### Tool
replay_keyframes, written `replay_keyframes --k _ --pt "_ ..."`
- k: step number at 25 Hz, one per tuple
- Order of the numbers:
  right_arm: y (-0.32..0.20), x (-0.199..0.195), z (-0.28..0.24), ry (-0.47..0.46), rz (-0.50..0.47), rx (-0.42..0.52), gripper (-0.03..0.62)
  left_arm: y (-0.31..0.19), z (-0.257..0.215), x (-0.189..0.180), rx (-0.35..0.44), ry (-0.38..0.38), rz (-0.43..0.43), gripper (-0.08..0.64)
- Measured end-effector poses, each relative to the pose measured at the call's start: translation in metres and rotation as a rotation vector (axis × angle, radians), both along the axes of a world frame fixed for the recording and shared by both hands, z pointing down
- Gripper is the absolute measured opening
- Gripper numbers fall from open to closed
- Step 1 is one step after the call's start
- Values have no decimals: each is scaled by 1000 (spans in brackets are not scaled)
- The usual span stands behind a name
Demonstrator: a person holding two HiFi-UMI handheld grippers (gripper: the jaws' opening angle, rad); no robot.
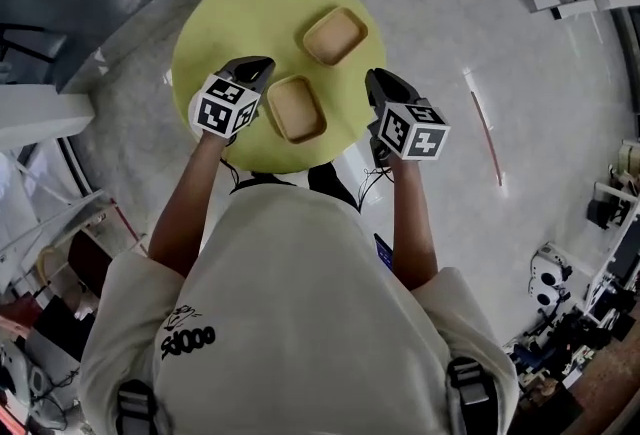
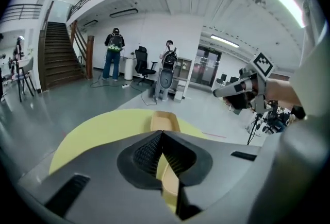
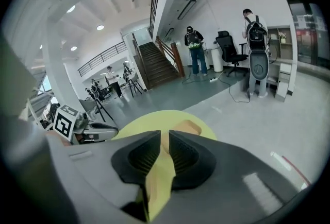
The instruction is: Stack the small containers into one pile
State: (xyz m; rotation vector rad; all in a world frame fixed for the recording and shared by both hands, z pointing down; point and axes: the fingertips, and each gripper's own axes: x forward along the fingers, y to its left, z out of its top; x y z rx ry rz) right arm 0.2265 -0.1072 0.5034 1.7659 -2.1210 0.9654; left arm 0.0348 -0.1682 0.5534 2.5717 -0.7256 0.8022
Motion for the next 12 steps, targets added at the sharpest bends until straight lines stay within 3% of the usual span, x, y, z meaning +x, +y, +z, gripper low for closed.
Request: replay_keyframes --k 12 --pt "-55 4 101 -159 -1 -224 117 -10 -1 -53 -11 13 -228 6"
